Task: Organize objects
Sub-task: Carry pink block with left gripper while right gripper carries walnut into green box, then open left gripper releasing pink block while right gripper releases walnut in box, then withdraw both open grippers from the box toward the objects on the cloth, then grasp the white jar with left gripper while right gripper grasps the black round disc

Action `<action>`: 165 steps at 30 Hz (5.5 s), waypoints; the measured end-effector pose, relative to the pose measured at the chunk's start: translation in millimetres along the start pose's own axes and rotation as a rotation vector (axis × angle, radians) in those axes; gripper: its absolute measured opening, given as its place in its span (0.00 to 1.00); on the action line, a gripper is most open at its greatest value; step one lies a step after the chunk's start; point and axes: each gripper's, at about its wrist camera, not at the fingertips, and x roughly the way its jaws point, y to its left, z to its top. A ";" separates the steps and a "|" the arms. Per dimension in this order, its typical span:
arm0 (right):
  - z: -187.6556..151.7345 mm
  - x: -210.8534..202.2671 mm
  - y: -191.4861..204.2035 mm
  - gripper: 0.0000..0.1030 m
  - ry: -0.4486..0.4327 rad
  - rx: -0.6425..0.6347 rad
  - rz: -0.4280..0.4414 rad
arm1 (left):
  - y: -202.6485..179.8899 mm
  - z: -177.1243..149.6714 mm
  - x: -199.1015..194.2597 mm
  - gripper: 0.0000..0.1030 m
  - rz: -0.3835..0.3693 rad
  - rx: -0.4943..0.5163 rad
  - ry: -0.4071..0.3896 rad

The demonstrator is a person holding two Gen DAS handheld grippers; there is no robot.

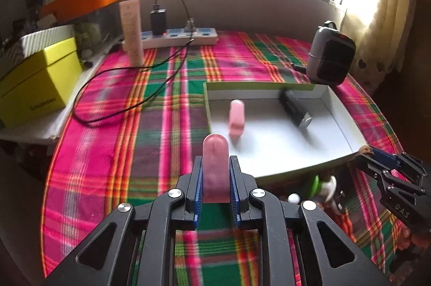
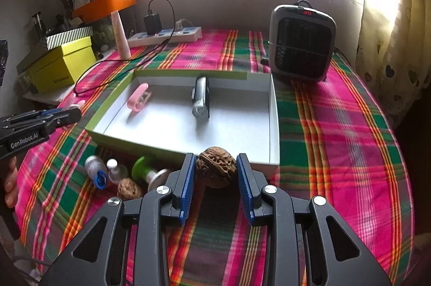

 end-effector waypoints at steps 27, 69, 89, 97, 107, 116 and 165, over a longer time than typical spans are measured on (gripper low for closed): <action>69.0 77.3 -21.4 0.31 0.077 -0.025 0.012 | -56.6 60.7 81.1 0.16 -0.075 0.070 0.078; 82.1 120.7 -24.3 0.31 0.176 -0.027 0.004 | -64.2 66.8 126.6 0.28 -0.058 0.100 0.171; 77.2 102.9 -25.1 0.46 0.155 -0.009 -0.015 | -56.4 64.9 108.5 0.42 -0.064 0.068 0.147; 71.1 86.1 -24.0 0.46 0.133 0.007 -0.005 | -53.8 60.2 93.3 0.44 -0.072 0.051 0.129; 61.4 64.3 -21.4 0.46 0.105 0.031 -0.001 | -52.8 51.2 72.0 0.44 -0.078 0.040 0.103; 45.9 37.7 -17.5 0.46 0.066 0.046 0.008 | -50.1 37.7 43.8 0.44 -0.084 0.025 0.064; -36.4 10.5 15.5 0.46 0.076 0.065 0.133 | -3.9 -48.1 15.6 0.45 -0.190 -0.101 0.102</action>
